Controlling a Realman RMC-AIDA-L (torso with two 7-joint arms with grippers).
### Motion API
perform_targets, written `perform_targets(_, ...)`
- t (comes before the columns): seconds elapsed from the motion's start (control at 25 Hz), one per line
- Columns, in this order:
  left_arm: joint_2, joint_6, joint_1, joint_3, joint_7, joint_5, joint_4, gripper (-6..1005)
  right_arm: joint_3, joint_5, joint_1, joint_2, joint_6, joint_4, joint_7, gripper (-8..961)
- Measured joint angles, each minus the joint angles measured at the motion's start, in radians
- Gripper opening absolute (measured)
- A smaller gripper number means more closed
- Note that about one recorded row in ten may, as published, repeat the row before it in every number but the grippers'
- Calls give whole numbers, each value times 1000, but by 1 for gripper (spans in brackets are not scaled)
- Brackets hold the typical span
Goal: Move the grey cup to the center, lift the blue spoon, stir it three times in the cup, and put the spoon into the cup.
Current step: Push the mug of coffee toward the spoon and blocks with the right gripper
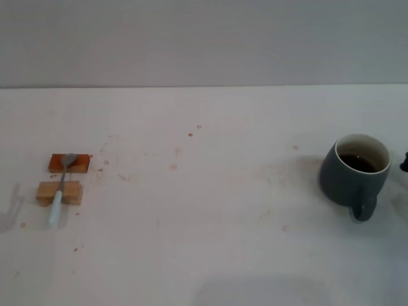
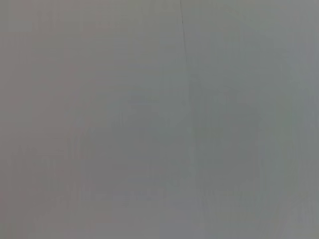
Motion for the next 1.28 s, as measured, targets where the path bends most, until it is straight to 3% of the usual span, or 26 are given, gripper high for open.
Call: perform_targets(1.28, 2, 3, -3, 0, 4, 0, -1, 802, -5, -246, 48, 5, 124, 188, -1, -2)
